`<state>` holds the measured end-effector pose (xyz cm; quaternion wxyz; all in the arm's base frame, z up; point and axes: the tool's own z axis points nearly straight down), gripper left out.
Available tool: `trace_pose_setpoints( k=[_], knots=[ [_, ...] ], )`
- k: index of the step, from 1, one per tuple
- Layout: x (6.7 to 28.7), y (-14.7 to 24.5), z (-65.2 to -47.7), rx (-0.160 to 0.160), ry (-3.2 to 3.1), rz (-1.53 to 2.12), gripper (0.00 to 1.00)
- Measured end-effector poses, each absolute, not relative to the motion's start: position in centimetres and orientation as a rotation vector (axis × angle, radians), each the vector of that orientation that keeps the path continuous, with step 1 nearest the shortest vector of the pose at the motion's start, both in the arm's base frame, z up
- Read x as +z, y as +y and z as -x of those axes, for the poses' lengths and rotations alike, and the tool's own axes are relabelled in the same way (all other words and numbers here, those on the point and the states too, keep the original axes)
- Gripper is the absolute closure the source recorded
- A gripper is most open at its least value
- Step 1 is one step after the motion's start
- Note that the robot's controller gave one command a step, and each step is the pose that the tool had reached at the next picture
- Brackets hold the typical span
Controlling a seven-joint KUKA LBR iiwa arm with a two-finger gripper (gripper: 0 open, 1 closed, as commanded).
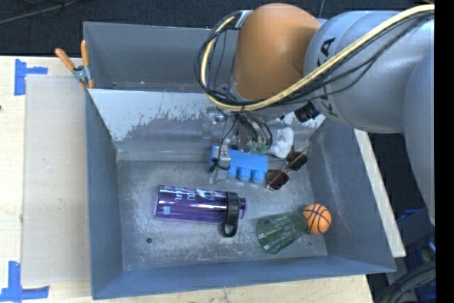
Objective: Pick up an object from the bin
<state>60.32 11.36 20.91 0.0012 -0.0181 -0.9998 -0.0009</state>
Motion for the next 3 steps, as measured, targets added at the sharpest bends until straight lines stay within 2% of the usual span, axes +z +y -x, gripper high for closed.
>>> trace_pose_setpoints(
  k=[1,2,3],
  knots=[
    [20.5,10.8,-60.2,-0.002,-3.139,0.07,0.0],
    [18.7,13.0,-59.5,-0.002,-3.132,-0.216,0.0],
    [18.0,11.9,-59.4,-0.003,-3.138,-0.06,0.0]
  ],
)
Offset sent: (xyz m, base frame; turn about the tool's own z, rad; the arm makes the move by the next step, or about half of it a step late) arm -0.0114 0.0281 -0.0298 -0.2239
